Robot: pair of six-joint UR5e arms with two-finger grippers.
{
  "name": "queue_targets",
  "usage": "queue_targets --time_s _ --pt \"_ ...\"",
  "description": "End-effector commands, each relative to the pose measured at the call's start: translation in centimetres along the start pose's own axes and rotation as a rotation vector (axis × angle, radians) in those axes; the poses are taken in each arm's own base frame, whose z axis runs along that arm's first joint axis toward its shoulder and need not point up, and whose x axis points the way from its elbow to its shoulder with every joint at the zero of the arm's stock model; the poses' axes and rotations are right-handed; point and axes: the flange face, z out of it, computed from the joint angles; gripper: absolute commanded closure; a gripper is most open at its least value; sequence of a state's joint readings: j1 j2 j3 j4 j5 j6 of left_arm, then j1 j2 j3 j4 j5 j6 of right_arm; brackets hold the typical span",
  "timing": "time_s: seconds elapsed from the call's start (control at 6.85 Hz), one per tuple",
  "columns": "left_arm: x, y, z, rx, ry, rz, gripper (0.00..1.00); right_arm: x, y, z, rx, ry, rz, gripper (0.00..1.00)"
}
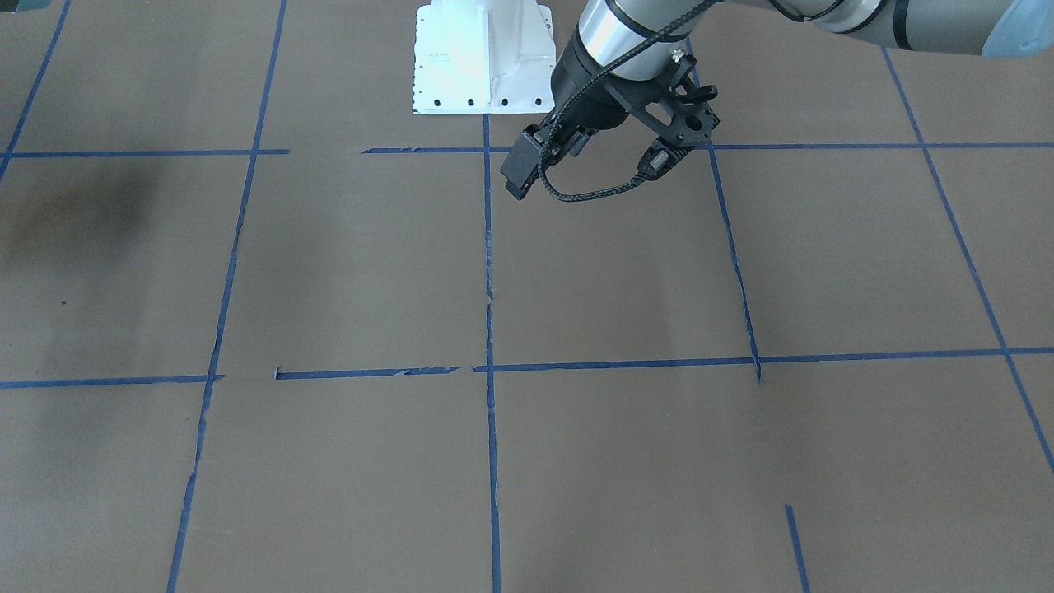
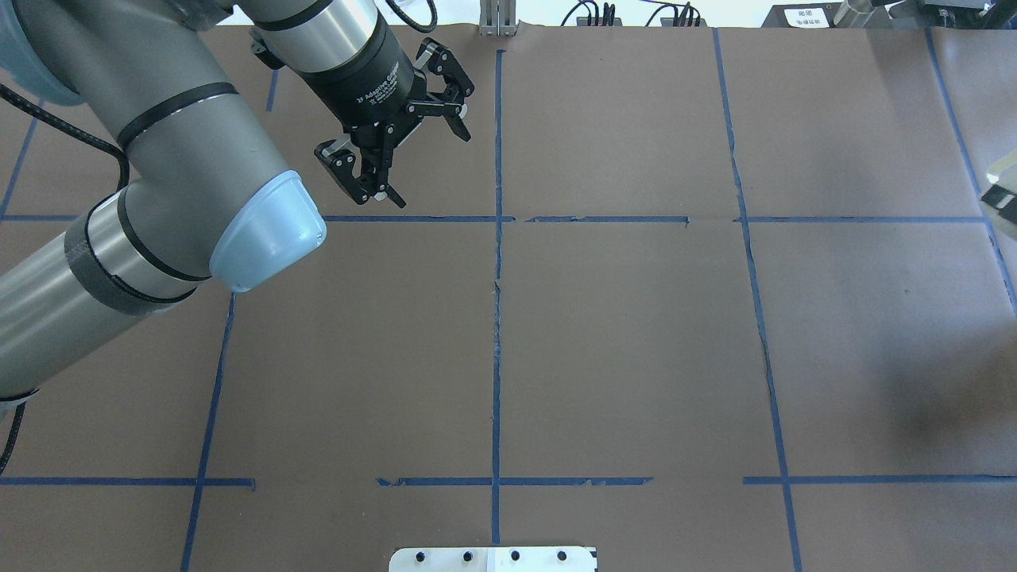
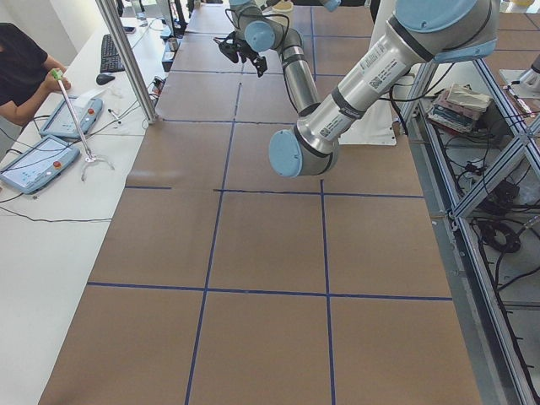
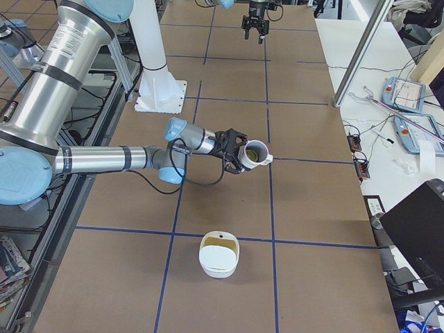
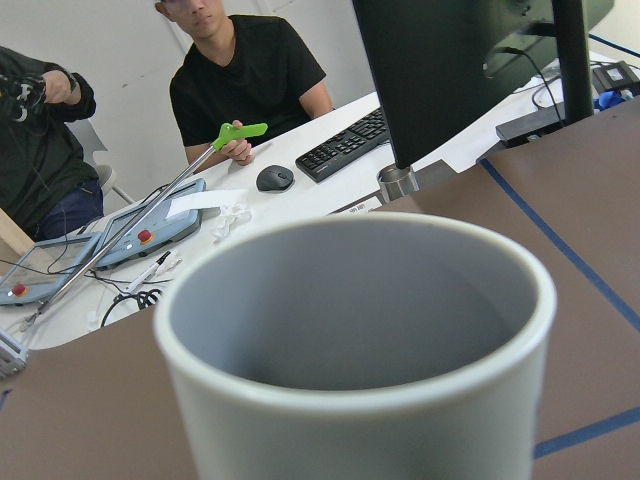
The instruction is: Left arm hands cup to right arm to dump lemon
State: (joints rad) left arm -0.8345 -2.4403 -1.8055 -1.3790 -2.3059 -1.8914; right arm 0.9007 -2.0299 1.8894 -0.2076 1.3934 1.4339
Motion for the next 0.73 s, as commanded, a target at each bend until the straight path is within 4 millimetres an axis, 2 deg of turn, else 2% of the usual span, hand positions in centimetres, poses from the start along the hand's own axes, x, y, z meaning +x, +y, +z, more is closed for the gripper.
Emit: queue_targets --time_s 0.0,0.15,0.58 --pt "-0.3 0.1 -0.2 -0.001 0.004 0.005 0.0 12.0 -4.4 -3.3 -0.014 -0.087 0.31 0.98" --pt "-0.3 0.1 -0.2 -0.001 0.004 0.005 0.0 12.5 -4.5 -4.6 -0.018 -0.163 0.538 0.98" --pt "-0.4 0.5 -0.7 -0.004 0.013 0.012 0.0 12.6 -4.7 -4.4 -0.056 -0.172 1.081 0.97"
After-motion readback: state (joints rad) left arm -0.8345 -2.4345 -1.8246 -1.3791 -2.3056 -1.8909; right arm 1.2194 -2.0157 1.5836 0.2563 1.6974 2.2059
